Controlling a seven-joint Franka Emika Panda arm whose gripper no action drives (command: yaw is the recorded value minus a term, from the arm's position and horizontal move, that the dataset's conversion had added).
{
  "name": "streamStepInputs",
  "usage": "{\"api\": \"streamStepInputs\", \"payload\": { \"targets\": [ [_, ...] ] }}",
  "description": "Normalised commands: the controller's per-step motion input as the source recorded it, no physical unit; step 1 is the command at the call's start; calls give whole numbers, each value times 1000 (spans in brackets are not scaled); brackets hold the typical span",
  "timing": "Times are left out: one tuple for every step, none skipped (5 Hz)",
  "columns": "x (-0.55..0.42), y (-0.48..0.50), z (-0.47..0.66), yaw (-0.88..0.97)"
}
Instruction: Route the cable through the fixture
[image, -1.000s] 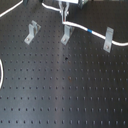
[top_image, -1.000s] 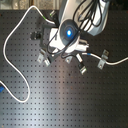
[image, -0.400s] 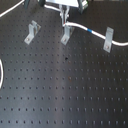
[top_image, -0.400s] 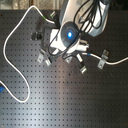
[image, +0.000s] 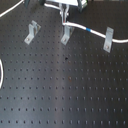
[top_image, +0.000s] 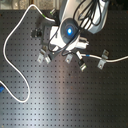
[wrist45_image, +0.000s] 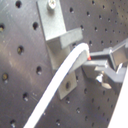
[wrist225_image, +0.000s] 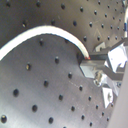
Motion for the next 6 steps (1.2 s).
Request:
{"api": "streamStepInputs", "payload": {
  "targets": [
    [211,-274,-64,-69],
    [111,-213,2,-60],
    [-85,-45,0,0],
    [-258,21,0,31],
    [-295,82,-10,14],
    [-232,35,-45,0]
  ]
}}
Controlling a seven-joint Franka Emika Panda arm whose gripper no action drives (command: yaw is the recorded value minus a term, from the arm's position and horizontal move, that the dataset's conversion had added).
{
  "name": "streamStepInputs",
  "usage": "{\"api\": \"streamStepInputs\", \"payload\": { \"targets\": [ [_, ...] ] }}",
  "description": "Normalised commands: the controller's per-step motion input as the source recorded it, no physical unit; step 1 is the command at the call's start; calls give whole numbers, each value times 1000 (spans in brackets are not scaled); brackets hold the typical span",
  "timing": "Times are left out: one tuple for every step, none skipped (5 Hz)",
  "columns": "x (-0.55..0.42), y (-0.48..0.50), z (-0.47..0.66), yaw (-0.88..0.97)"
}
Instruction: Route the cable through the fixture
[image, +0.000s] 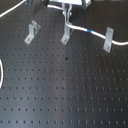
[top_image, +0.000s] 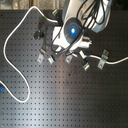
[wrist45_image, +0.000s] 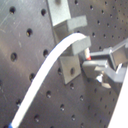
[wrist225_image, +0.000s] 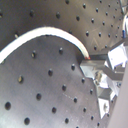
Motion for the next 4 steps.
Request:
{"api": "streamStepInputs", "payload": {
  "targets": [
    [-321,36,-76,-140],
    [-211,20,6,-66],
    [-217,15,-115,-89],
    [-45,2,1,0]
  ]
}}
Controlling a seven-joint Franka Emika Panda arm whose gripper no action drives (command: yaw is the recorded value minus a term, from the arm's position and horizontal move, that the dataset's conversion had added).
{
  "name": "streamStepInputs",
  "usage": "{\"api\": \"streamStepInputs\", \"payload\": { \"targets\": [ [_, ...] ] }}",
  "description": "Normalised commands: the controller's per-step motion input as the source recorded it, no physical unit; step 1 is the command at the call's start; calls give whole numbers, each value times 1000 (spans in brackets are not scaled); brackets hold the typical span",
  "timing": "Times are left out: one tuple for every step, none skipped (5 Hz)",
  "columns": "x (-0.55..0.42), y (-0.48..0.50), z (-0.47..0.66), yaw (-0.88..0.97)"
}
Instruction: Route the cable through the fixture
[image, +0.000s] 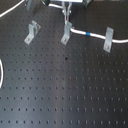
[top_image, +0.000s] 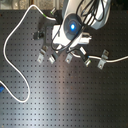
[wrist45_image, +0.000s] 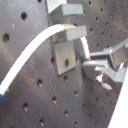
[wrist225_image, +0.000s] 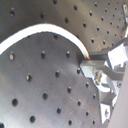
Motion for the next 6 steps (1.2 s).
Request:
{"api": "streamStepInputs", "payload": {
  "targets": [
    [-252,111,-158,0],
    [-43,100,-214,0],
    [-170,86,-242,0],
    [-69,3,0,0],
    [-75,3,-17,0],
    [0,0,-24,0]
  ]
}}
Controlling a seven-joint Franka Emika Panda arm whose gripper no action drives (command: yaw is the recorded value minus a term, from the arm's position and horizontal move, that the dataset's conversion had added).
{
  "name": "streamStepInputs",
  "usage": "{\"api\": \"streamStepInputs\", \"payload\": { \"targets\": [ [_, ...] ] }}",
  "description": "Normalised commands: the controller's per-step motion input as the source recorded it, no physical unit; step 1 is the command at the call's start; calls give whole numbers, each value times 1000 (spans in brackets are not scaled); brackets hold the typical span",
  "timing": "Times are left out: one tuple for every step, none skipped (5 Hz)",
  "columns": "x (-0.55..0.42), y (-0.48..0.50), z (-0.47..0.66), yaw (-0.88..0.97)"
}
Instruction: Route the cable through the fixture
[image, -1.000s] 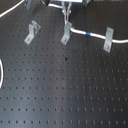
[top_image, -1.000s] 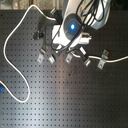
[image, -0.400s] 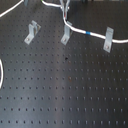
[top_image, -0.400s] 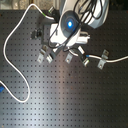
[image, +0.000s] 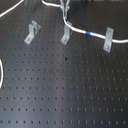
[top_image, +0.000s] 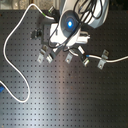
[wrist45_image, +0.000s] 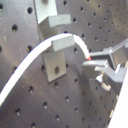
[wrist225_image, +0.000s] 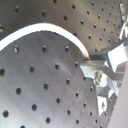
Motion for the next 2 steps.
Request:
{"api": "streamStepInputs", "payload": {
  "targets": [
    [-36,2,0,0],
    [-299,-64,-51,-9]
  ]
}}
